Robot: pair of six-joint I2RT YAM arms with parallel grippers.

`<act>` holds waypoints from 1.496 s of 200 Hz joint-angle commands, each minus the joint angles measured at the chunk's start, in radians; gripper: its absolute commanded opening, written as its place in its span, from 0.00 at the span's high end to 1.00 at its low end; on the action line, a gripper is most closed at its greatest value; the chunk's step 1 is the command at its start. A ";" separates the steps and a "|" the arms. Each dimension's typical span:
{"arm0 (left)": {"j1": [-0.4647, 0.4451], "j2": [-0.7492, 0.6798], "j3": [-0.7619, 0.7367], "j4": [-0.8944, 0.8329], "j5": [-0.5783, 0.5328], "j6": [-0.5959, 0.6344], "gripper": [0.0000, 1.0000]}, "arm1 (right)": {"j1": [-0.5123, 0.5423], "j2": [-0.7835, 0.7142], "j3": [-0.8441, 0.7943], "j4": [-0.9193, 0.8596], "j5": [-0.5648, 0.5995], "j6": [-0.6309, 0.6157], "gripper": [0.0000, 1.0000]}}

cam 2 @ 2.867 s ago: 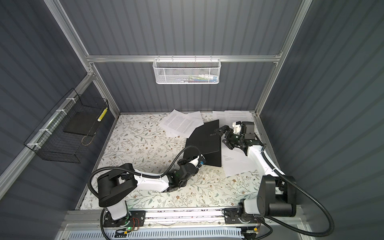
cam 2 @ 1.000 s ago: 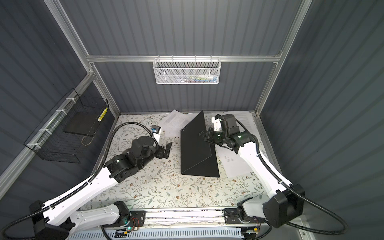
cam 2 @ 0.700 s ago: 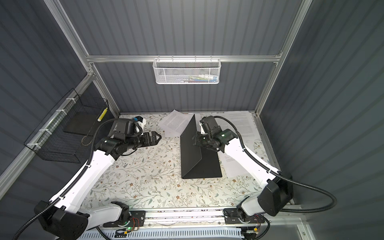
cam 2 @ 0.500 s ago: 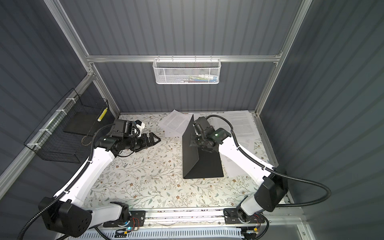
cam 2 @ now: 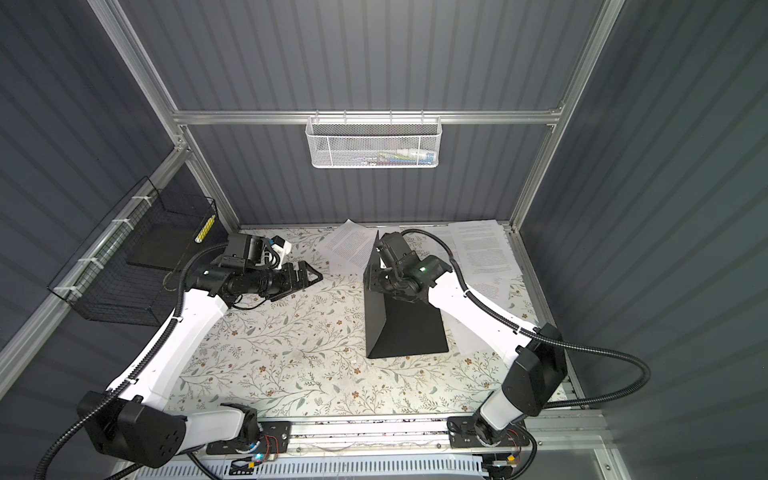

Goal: Put the files into the folder

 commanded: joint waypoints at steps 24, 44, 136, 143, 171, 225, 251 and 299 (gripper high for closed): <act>0.038 0.017 0.223 -0.035 0.000 -0.033 0.00 | 0.063 0.130 0.130 0.075 -0.170 -0.004 0.36; 0.079 0.023 0.347 -0.063 -0.026 -0.045 0.00 | 0.111 0.243 0.172 0.180 -0.238 0.034 0.29; 0.106 0.018 0.383 -0.027 -0.021 -0.085 0.00 | 0.105 0.431 0.245 0.283 -0.341 0.016 0.11; 0.106 0.017 0.344 -0.007 0.005 -0.086 0.00 | 0.076 0.378 0.159 0.309 -0.349 0.021 0.12; 0.100 0.044 0.109 0.143 0.240 -0.115 0.00 | -0.036 0.159 -0.207 0.406 -0.375 0.017 0.19; -0.112 0.223 -0.222 0.369 0.324 -0.151 0.00 | -0.091 0.008 -0.559 0.475 -0.375 -0.036 0.48; -0.114 0.295 -0.304 0.478 0.364 -0.173 0.00 | -0.101 0.047 -0.605 0.542 -0.380 -0.012 0.56; -0.114 0.428 -0.381 0.606 0.430 -0.181 0.00 | -0.124 0.142 -0.587 0.618 -0.439 0.004 0.68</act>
